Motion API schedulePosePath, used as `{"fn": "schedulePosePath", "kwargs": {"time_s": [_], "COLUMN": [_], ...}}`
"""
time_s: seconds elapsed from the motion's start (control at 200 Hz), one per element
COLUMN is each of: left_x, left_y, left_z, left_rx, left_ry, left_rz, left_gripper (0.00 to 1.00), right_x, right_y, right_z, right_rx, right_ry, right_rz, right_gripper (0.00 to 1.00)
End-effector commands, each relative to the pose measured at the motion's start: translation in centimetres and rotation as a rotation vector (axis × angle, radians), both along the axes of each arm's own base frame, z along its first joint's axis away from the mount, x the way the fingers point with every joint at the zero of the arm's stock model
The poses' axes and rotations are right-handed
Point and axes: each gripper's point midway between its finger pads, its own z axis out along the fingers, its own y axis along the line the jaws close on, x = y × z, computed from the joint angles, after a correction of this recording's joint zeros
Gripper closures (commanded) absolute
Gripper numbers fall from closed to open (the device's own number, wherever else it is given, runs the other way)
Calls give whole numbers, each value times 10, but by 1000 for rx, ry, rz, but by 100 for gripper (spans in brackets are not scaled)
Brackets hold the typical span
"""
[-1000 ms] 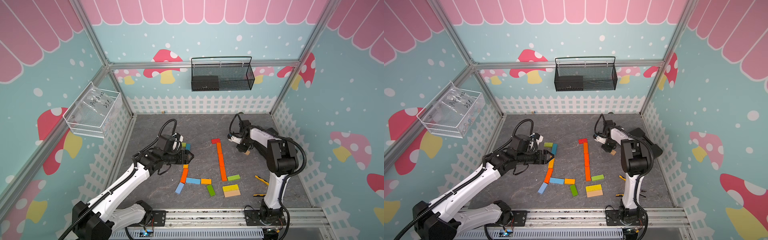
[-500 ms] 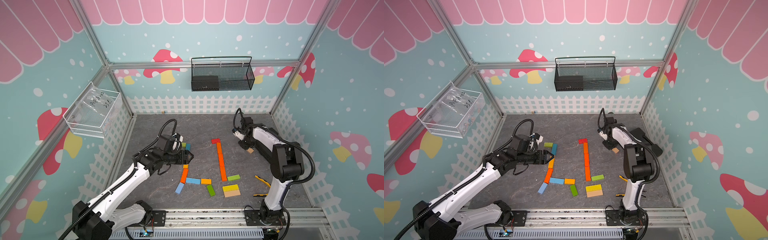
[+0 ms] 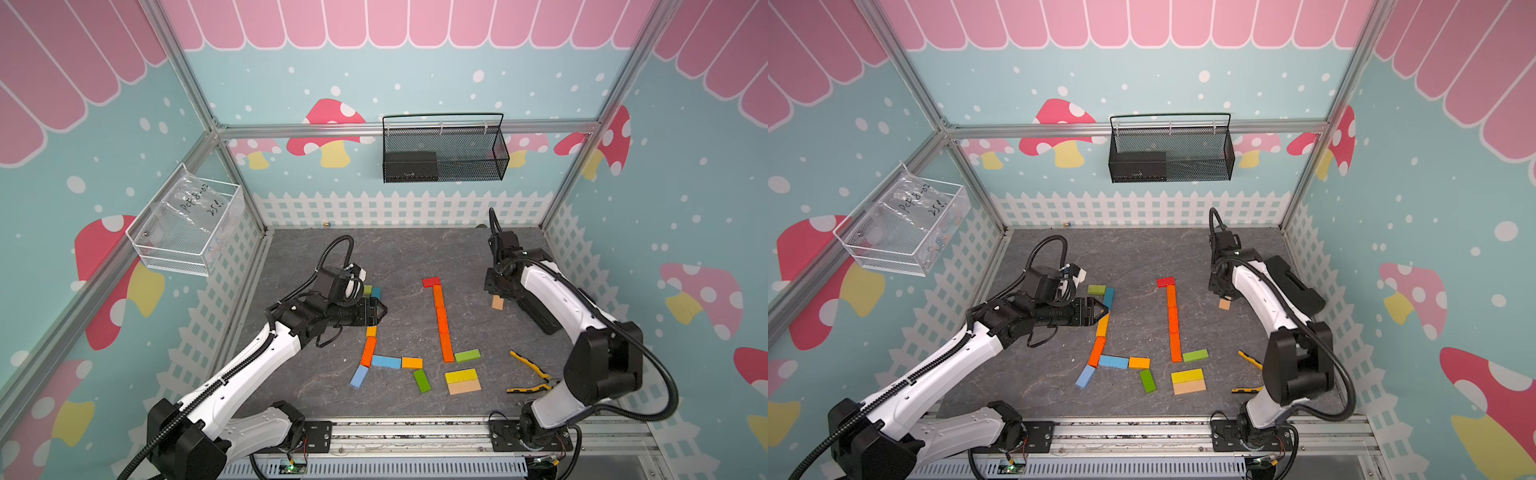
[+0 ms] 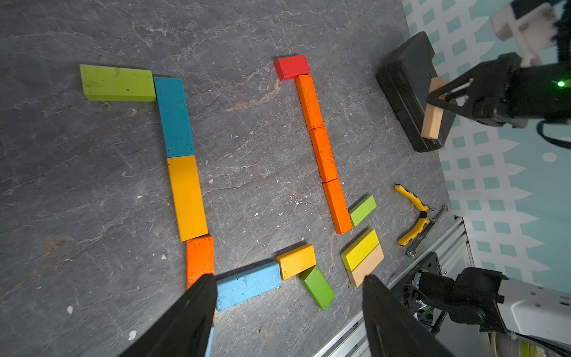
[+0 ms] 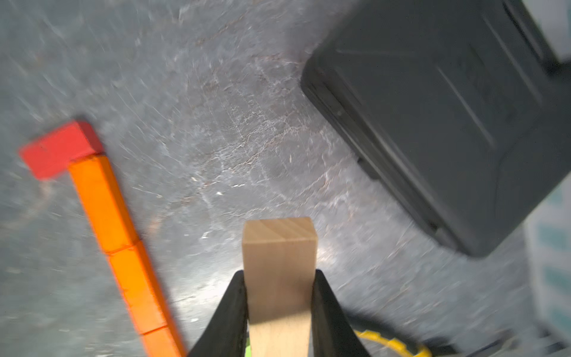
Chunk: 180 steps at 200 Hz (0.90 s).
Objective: Assemble a giraffe with building blocks
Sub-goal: Pick up the building block from the center of the board, then assemble the building block at the center of the board.
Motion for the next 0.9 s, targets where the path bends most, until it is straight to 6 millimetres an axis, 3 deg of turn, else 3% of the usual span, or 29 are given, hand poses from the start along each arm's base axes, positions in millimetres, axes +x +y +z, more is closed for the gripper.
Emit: {"fn": "schedulePosePath", "kwargs": {"time_s": [0.0, 0.15, 0.4, 0.575, 0.896], "left_x": [5, 5, 6, 6, 6], "left_y": [1, 1, 2, 1, 1], "left_z": [11, 10, 9, 7, 6], "left_rx": [3, 4, 8, 9, 11], "left_ry": [-38, -39, -39, -34, -30], "left_rz": [-4, -4, -1, -2, -2], "left_gripper": [23, 23, 23, 23, 23], "right_x": [-35, -78, -100, -105, -90], "right_y": [0, 4, 19, 19, 12], "right_z": [-18, -43, -69, -90, -102], "right_rx": [141, 167, 229, 250, 226], "right_ry": [23, 176, 194, 185, 118], "right_rz": [-418, -669, -863, -899, -869], "right_gripper": [98, 100, 100, 100, 100]}}
